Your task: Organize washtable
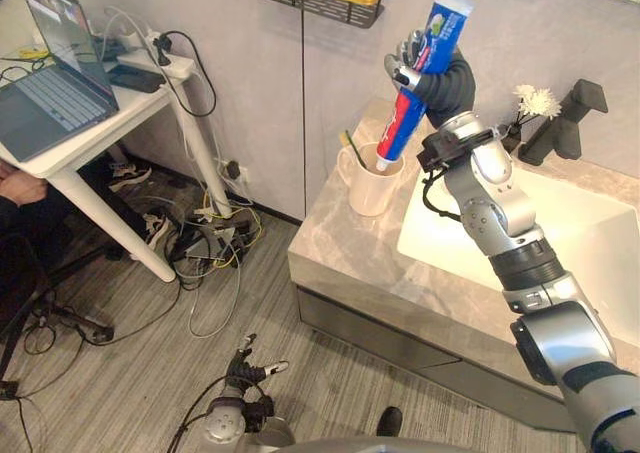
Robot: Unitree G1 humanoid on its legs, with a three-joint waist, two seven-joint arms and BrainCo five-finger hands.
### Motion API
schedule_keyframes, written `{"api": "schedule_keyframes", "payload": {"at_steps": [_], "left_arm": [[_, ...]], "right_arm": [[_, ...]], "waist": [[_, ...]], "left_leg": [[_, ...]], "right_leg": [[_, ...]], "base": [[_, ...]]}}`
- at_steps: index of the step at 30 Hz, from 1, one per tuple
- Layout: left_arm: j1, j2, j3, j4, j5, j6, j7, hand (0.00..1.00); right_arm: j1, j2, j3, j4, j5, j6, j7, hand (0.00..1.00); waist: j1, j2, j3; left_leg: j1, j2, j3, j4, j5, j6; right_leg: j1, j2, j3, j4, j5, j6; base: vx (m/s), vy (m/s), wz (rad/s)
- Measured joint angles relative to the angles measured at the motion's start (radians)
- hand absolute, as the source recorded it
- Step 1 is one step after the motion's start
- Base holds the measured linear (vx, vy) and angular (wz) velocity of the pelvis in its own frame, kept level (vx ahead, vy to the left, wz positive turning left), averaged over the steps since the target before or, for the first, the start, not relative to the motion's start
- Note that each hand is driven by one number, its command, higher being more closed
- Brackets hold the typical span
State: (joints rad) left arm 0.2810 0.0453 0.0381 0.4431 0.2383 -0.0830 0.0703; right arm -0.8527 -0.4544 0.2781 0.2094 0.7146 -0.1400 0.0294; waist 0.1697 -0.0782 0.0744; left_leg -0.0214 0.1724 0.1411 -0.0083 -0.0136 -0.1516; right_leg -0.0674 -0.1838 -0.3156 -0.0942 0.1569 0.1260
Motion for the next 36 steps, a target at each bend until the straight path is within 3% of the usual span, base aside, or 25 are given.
{"api": "schedule_keyframes", "payload": {"at_steps": [6,36], "left_arm": [[-0.003,0.001,0.0,0.028,0.0,0.0,0.001,0.0],[-0.011,0.001,-0.007,0.031,-0.017,0.0,0.004,0.0]], "right_arm": [[-0.078,-0.007,-0.007,0.061,-0.03,-0.001,-0.015,1.0],[-0.058,0.001,-0.011,0.114,-0.107,0.001,-0.049,1.0]], "waist": [[0.002,0.0,0.004],[0.004,-0.001,0.059]], "left_leg": [[-0.001,0.0,0.0,0.0,0.0,0.0],[-0.034,0.0,-0.009,0.007,0.0,0.0]], "right_leg": [[-0.002,0.0,0.0,-0.001,0.0,0.0],[-0.028,0.0,-0.002,0.001,0.002,0.001]], "base": [[0.0,0.0,0.0],[0.0,0.0,0.0]]}}
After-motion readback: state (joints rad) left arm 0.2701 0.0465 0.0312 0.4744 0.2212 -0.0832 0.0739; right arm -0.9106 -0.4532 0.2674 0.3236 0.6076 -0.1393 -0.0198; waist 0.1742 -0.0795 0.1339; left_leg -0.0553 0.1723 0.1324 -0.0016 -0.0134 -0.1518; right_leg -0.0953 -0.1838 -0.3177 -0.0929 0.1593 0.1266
